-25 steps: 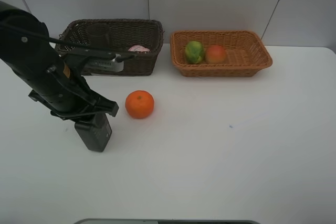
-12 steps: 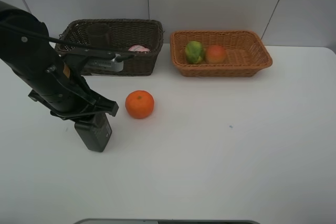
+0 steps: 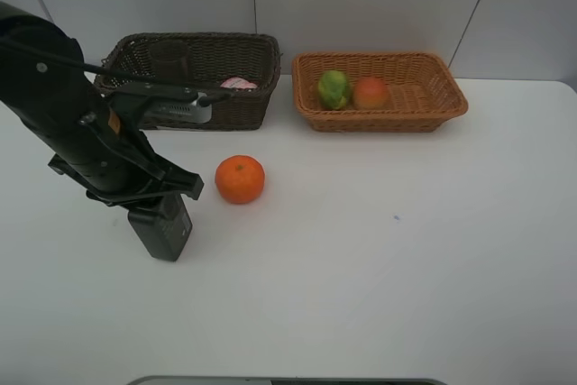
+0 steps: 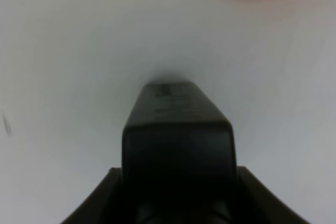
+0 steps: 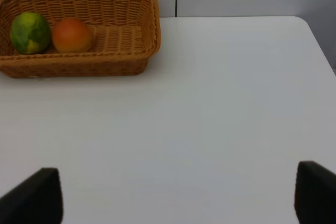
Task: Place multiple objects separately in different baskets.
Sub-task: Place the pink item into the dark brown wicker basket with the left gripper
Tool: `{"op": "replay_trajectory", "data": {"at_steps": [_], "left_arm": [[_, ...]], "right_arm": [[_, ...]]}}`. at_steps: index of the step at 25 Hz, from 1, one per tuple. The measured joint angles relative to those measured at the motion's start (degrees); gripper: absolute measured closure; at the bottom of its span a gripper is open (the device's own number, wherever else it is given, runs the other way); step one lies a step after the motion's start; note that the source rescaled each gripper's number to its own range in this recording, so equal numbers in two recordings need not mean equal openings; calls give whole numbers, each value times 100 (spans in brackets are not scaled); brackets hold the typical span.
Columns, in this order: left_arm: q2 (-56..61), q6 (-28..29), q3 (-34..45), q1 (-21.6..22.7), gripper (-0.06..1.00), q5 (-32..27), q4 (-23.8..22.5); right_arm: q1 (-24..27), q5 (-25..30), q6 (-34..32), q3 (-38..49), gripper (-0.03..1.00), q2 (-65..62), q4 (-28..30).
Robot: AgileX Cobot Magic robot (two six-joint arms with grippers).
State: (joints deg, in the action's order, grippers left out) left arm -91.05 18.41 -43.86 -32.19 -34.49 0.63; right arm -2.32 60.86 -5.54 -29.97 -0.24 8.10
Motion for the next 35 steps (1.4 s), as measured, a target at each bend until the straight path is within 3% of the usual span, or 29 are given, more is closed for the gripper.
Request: {"op": "replay_trajectory", "data": {"at_steps": [4, 10, 18, 28, 35], "left_arm": [[228, 0, -343, 0, 47, -431, -63], [369, 0, -1553, 12, 47, -1283, -507], [104, -233, -3025, 537, 47, -1349, -796], [-1007, -390, -4003, 906, 47, -600, -1137], [-1743, -390, -4117, 913, 47, 157, -1363]], "right_arm": [[0, 0, 0, 0, 9, 0, 0], [0, 0, 0, 0, 9, 0, 0], [0, 0, 0, 0, 9, 0, 0], [0, 0, 0, 0, 9, 0, 0], [0, 0, 0, 0, 9, 0, 0]]}}
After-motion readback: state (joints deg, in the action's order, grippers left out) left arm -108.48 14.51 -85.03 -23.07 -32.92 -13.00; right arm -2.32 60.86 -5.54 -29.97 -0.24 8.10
